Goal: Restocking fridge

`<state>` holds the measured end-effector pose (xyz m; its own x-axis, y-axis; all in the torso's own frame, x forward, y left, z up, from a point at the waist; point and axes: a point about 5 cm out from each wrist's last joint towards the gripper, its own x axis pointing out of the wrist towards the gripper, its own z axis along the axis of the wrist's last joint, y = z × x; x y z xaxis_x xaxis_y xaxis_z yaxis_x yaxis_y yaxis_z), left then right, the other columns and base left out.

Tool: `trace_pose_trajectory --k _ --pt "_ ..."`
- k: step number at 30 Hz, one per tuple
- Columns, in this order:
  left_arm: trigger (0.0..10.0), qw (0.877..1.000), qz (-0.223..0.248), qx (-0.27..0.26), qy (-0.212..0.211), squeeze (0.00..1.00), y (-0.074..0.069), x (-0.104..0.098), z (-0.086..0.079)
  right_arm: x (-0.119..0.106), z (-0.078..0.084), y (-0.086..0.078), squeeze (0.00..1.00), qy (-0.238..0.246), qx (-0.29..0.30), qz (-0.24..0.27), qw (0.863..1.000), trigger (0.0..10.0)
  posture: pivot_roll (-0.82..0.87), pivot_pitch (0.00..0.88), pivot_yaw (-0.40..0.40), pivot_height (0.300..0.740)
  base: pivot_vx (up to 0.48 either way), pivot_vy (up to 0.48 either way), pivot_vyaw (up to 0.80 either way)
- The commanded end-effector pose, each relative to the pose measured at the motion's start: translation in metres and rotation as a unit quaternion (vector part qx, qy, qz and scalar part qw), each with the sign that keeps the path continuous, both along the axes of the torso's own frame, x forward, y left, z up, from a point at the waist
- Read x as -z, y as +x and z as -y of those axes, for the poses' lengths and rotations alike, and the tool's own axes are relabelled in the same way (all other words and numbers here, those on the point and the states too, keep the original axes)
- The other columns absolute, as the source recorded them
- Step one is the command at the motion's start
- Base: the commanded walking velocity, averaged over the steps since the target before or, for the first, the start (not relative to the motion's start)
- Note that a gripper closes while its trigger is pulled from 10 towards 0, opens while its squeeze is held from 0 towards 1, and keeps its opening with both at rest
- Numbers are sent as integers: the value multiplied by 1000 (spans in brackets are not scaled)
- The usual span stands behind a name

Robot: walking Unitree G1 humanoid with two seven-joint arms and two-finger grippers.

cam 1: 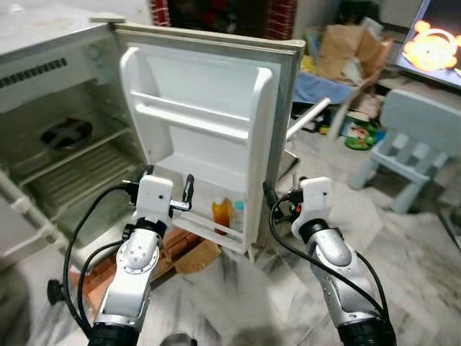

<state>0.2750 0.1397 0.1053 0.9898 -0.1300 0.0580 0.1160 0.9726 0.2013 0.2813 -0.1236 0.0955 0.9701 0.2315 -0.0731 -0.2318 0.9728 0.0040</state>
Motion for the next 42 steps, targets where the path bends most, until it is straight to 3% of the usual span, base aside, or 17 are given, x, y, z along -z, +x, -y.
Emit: trace_pose_trajectory --k 1,5,26,32,39,42 --pt "10000 1000 2 -3 2 0 2 -1 -4 -7 -4 5 0 -11 -6 18 1000 10000 34 0 25 740 0 -465 519" --pt "10000 1000 3 -16 0 0 3 -1 -7 -11 -3 6 0 -32 -18 37 999 10000 33 0 22 740 164 -397 711" --pt "10000 1000 9 -18 -6 0 3 -3 -7 -19 -8 10 0 -22 -30 64 997 10000 34 0 19 740 379 -289 774" --pt "10000 1000 12 -22 -16 0 2 -5 -7 -19 -8 11 0 -20 -34 62 997 10000 36 0 19 740 0 0 602" --pt "10000 997 -46 -47 -38 0 -13 13 -13 -21 -11 8 0 -14 -64 68 996 10000 43 0 17 740 0 0 114" --pt "10000 997 -58 -41 -39 0 -18 17 -13 -18 -14 1 0 13 -114 53 992 10000 47 0 14 740 0 0 0"
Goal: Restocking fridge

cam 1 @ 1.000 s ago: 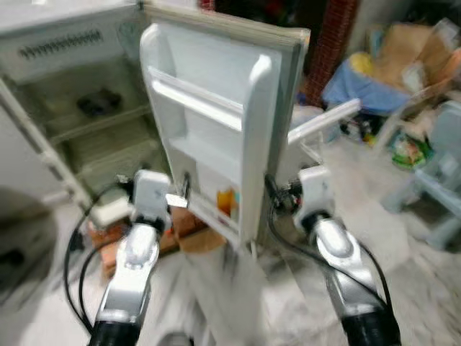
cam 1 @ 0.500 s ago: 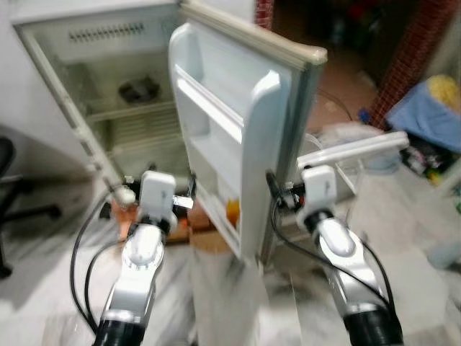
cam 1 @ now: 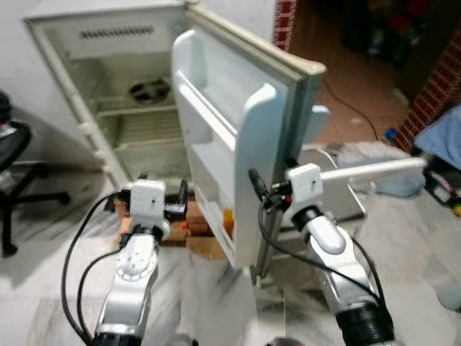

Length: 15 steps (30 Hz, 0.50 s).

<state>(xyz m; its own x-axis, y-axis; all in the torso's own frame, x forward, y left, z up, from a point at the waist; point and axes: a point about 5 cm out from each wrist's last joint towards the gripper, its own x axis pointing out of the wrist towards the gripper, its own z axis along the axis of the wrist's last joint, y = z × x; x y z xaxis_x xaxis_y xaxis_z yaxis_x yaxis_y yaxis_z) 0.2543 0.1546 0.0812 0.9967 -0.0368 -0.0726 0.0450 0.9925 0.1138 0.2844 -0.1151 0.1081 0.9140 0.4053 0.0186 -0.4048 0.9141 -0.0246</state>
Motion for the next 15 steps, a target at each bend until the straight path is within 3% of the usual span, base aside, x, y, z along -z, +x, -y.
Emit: trace_pose_trajectory --k 1,3,5,8,10,13,15 --pt "10000 1000 12 6 1 0 3 -7 2 -4 -8 -5 0 14 -49 -5 999 10000 48 0 12 740 0 0 0" --pt "10000 1000 9 8 0 0 3 -8 2 4 -10 -13 0 8 -102 -36 994 10000 46 0 12 740 0 0 0" --pt "10000 1000 -7 16 -1 0 3 -6 5 23 -6 -24 0 -40 -174 -95 979 10000 45 0 13 740 0 0 0" --pt "10000 997 -56 52 -22 0 -4 4 11 35 12 -18 0 -97 -149 -130 976 10000 46 0 13 740 0 0 0" --pt "10000 996 -61 58 -27 0 -5 5 12 36 14 -17 0 -102 -145 -133 975 10000 46 0 13 740 0 0 0" --pt "10000 989 -121 81 -36 0 -17 20 16 36 40 0 0 -145 -73 -143 976 10000 57 0 11 740 0 0 0" --pt "10000 988 -129 83 -30 0 -18 21 16 35 44 3 0 -150 -63 -145 976 10000 57 0 11 740 0 0 0"
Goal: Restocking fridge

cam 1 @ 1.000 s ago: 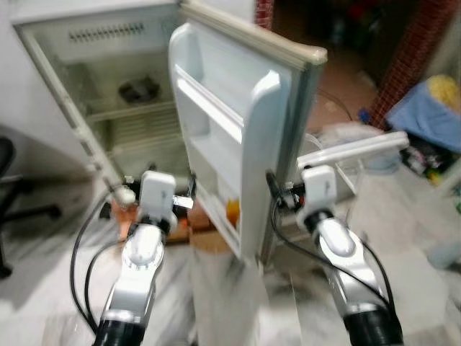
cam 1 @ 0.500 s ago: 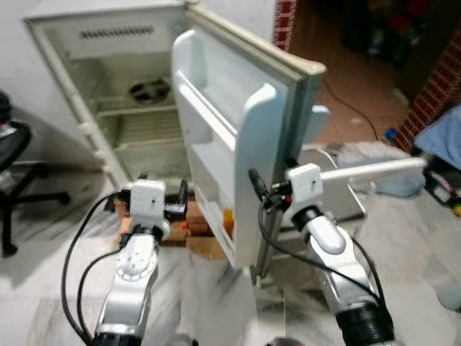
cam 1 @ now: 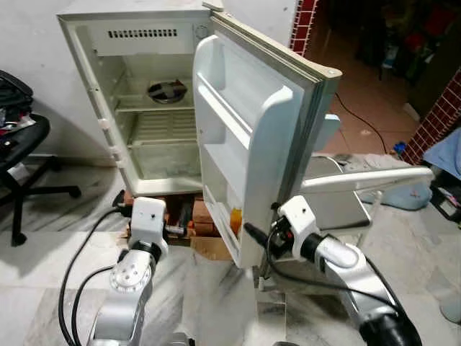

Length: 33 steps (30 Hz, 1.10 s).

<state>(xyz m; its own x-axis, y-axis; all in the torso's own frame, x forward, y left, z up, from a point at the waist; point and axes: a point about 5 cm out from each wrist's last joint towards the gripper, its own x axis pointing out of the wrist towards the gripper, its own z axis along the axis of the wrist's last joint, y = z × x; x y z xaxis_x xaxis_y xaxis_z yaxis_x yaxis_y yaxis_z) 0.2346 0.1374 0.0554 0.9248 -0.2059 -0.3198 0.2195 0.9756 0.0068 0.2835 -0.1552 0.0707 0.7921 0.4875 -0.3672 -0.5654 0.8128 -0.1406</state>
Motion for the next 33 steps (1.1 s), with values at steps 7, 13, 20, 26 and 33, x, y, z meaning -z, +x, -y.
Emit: trace_pose_trajectory --k 7,13,20,26,33 --pt "10000 997 -46 61 4 0 -9 0 8 -37 28 29 0 -15 76 72 994 10000 61 0 10 740 0 0 0" --pt "10000 995 -51 88 17 0 -9 0 10 -83 25 49 0 39 81 152 984 10000 62 0 13 740 0 0 0" --pt "10000 993 -61 98 22 0 -11 0 10 -129 -32 0 0 308 -211 90 923 10000 68 0 8 740 0 0 0" --pt "10000 991 -67 114 30 0 -13 0 13 -88 -18 12 0 249 -125 63 958 10000 75 0 6 740 0 0 0" --pt "10000 993 -61 97 39 0 -14 -1 10 -58 -14 0 0 194 -82 41 977 10000 71 1 4 740 0 0 0"
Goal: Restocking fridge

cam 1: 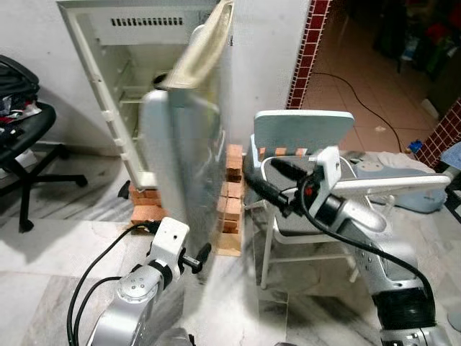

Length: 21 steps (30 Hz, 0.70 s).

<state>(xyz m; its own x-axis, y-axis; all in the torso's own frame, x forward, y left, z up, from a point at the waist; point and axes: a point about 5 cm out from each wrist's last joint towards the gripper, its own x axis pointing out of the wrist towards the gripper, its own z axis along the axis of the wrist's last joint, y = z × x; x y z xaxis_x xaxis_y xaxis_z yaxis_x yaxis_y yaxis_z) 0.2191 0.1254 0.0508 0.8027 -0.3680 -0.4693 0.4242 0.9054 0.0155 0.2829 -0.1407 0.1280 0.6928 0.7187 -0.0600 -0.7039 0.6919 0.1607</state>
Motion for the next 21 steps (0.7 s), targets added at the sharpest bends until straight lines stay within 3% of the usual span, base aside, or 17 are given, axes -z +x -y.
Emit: trace_pose_trajectory --k 1,3,4,7,11,12,13,16,17,21 --pt "10000 1000 20 -16 8 0 3 -6 -3 3 1 0 0 -31 24 14 999 10000 71 1 4 740 0 0 0" --pt "10000 995 66 -69 35 0 12 -15 -14 17 3 -2 0 -60 90 30 994 10000 77 13 -4 740 0 172 0" --pt "10000 995 66 -69 35 0 12 -15 -14 17 3 -2 0 -60 90 30 994 10000 77 13 -4 740 0 345 0" --pt "10000 980 132 -131 68 0 20 -29 -34 27 -6 -15 0 -34 138 28 989 10000 73 31 -2 740 0 480 0" --pt "10000 967 187 -147 93 0 24 -40 -43 27 -12 -20 0 -39 169 41 984 10000 73 32 -1 740 0 480 0" --pt "10000 955 236 -145 107 0 27 -50 -45 25 -14 -21 0 -36 195 51 979 10000 75 38 -7 740 0 480 0" --pt "10000 951 251 -141 109 0 28 -53 -44 24 -14 -21 0 -36 199 58 978 10000 75 39 -8 740 0 480 0" --pt "10000 947 270 -140 102 0 32 -58 -42 23 -10 -19 0 -42 218 70 973 10000 76 44 -9 740 0 480 0" --pt "10000 948 264 -159 83 0 36 -57 -44 23 -3 -14 0 -39 248 66 966 10000 68 44 -6 740 0 480 0" --pt "10000 955 240 -167 45 0 38 -53 -45 20 2 -8 0 -26 275 58 959 10000 60 48 0 740 0 480 0"
